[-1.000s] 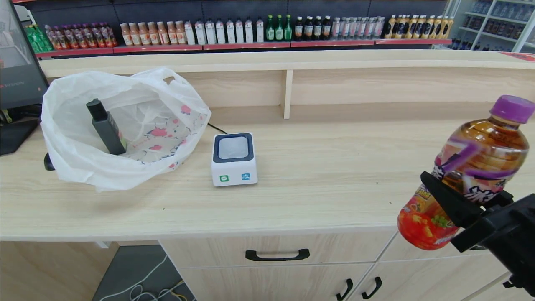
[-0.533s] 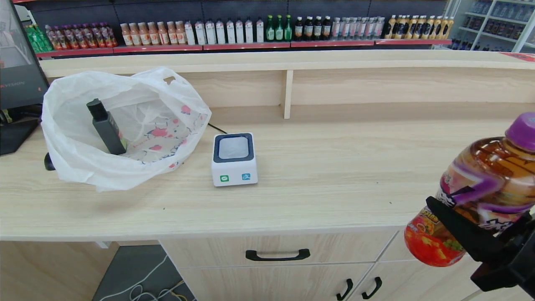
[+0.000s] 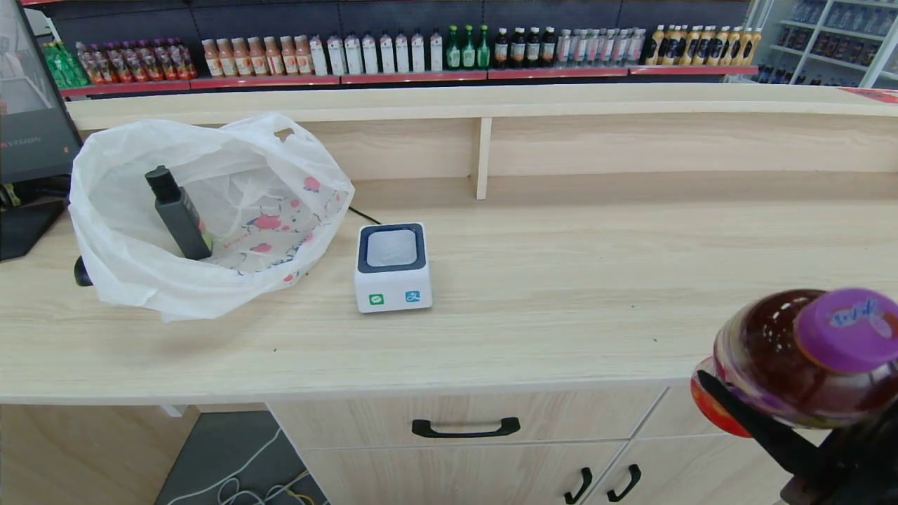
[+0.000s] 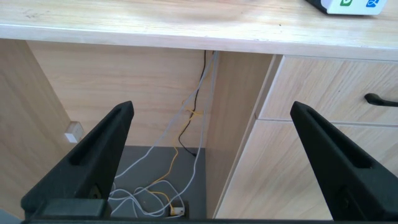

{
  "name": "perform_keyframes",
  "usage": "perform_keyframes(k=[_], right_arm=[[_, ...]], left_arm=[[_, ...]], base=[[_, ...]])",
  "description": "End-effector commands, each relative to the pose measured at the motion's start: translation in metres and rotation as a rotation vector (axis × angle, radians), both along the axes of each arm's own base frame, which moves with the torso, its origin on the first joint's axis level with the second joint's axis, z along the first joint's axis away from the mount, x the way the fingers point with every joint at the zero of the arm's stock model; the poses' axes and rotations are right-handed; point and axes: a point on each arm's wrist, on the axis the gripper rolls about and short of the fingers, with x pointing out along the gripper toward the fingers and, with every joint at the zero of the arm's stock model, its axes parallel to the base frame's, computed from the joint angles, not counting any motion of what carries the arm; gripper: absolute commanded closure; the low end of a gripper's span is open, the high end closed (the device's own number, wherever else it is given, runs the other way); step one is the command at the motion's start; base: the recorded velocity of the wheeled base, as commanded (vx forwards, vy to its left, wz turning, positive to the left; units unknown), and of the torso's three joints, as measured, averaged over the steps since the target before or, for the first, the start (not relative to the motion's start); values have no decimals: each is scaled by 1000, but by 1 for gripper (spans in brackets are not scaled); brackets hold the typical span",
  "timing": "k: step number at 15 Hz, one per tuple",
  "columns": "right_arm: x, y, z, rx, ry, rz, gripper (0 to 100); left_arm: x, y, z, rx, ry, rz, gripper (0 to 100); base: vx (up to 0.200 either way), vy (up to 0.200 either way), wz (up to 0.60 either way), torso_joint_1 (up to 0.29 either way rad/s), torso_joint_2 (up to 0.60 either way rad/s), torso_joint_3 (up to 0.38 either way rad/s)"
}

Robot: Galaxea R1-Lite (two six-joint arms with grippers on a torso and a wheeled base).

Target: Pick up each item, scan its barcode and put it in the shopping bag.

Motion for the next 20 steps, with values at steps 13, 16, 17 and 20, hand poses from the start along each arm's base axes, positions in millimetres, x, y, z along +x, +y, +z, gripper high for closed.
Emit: perform_keyframes(k=[13, 16, 17, 20], right_arm=[[10, 32, -2, -472, -431, 79, 100], [10, 34, 11, -502, -575, 60, 100], [6, 34, 14, -495, -616, 60, 100], [-5, 26, 35, -504, -787, -20, 100]], left_arm=[[0, 0, 0, -1, 0, 0, 0], [0, 0, 0, -1, 0, 0, 0], [0, 0, 0, 1, 0, 0, 0], [0, 0, 0, 1, 0, 0, 0]], base=[[0, 0, 0, 0, 0, 0], [0, 0, 0, 0, 0, 0], [0, 0, 0, 0, 0, 0], [0, 0, 0, 0, 0, 0]])
